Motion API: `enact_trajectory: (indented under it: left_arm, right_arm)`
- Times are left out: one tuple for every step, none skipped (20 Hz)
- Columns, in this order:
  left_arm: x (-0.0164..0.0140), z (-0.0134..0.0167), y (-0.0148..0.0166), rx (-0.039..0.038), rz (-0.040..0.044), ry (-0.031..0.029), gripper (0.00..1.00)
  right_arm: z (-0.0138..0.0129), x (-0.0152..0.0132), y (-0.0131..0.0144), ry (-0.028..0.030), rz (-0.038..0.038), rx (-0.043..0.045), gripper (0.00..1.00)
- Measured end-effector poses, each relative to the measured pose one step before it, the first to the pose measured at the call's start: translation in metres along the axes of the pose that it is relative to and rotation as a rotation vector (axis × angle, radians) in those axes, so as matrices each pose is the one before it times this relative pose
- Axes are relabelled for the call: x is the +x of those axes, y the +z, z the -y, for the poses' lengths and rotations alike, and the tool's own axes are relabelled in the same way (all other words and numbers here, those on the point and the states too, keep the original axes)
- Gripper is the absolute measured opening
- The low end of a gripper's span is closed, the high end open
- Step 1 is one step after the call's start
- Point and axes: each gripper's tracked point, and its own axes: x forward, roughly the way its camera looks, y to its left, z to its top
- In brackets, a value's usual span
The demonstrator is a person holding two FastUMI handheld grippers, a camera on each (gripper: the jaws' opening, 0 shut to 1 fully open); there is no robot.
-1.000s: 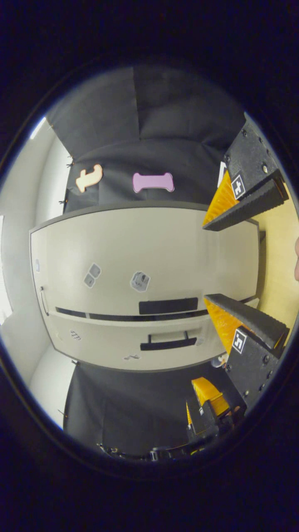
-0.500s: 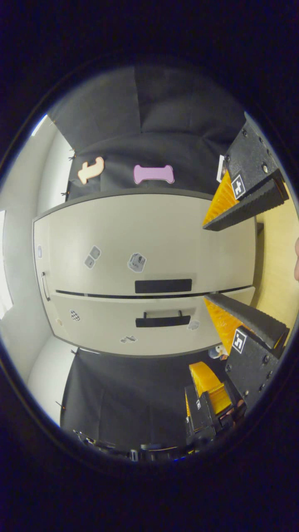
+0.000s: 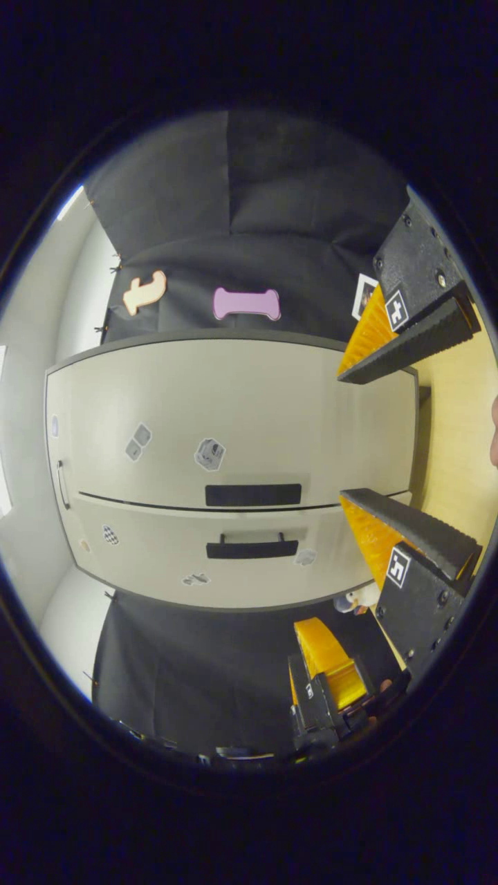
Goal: Grab one shoe with the right hand and put it into the shoe cabinet, grab the other shoe with the left hand and put it into the shoe cabinet; then close the right door with the right hand and the left door with the left hand.
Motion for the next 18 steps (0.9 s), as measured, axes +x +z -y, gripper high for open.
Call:
enact_trajectory:
  left_arm:
    - [0.00032,-0.00035,-0.00039,-0.00367,0.0015,-0.00333,0.95]
    - [-0.00013,0.00063,-0.00009,-0.00184,-0.00111,-0.00378,0.95]
    - [0.0005,0.00068,0.00037,-0.00007,0.00315,-0.00401,0.95]
    - [0.00045,0.00006,0.00016,0.00344,0.0014,-0.00194,0.95]
    - [0.00002,0.00057,0.0008,0.0042,0.00069,-0.00144,0.95]
    - [0.00127,0.00091,0.00019,0.0017,0.00291,-0.00156,0.95]
    - [0.00001,0.00048,0.00035,-0.00044,0.00012,-0.0014,0.95]
    - [0.00015,-0.00056,-0.0007,-0.00068,0.0001,-0.00067,0.95]
    - [-0.00001,0.00085,-0.00013,-0.00236,-0.00041,-0.00425,0.95]
    - [0.00017,-0.00026,0.00007,-0.00118,-0.00041,-0.00014,0.95]
    - [0.00046,0.00031,-0.00186,-0.00037,-0.00304,-0.00215,0.95]
    - [0.00046,0.00061,-0.00039,-0.00021,-0.00396,-0.00176,0.95]
    - [0.0004,-0.00018,0.00013,0.00101,-0.00028,0.00198,0.95]
    - [-0.00017,0.00005,0.00122,-0.00104,0.00124,-0.00119,0.95]
    - [-0.00107,-0.00023,0.00073,-0.00124,0.00093,0.00009,0.95]
    - [-0.00005,-0.00094,-0.00106,0.0009,-0.00125,0.00187,0.95]
    - [0.0005,-0.00055,-0.00031,0.00066,0.0023,0.00291,0.95]
    - [0.00089,0.00062,-0.00097,-0.00199,-0.00124,-0.00117,0.95]
  right_arm:
    - [0.00185,0.00036,-0.00082,-0.00376,-0.0032,0.00231,0.98]
    - [0.00227,0.00007,-0.00081,-0.00583,-0.0049,0.00065,0.95]
    - [0.00253,-0.00006,-0.00078,-0.00513,-0.00326,0.00229,0.98]
    - [0.00149,0.00005,-0.00065,-0.00292,-0.00299,0.00441,0.96]
    - [0.00196,-0.00003,-0.00083,-0.00469,-0.00263,0.00312,0.98]
    - [0.00103,0.00012,0.00076,-0.00366,0.00074,0.00191,0.98]
    - [0.00186,0.00018,0.0005,-0.0052,0.00129,-0.00053,0.96]
    - [0.00081,-0.00093,0.00124,-0.00153,0.00348,0.00014,0.98]
    - [0.00039,0.00003,0.00056,-0.00188,0.0037,0.00006,0.98]
    - [0.00041,0.00019,0.00073,-0.00042,0.00132,-0.00181,0.98]
    - [0.0001,-0.00004,-0.00061,-0.00018,-0.00117,-0.00243,0.98]
    - [0.00017,-0.00026,-0.00015,-0.00016,-0.00107,-0.00125,0.98]
    - [-0.00026,0.00033,-0.00012,0.00124,-0.00073,-0.00009,0.98]
    - [0.00013,0.00019,0.00034,0.00076,-0.00022,-0.00032,0.98]
    - [0.00028,0.00077,-0.00011,0.00018,-0.00151,-0.0007,0.98]
    - [0.00008,0.00032,-0.00058,0.00087,-0.00199,0.00005,0.98]
    - [-0.00008,0.00015,0.00013,0.00039,0.00047,0.00102,0.98]
    - [0.00001,0.00026,0.0003,0.0001,0.00007,-0.00068,0.98]
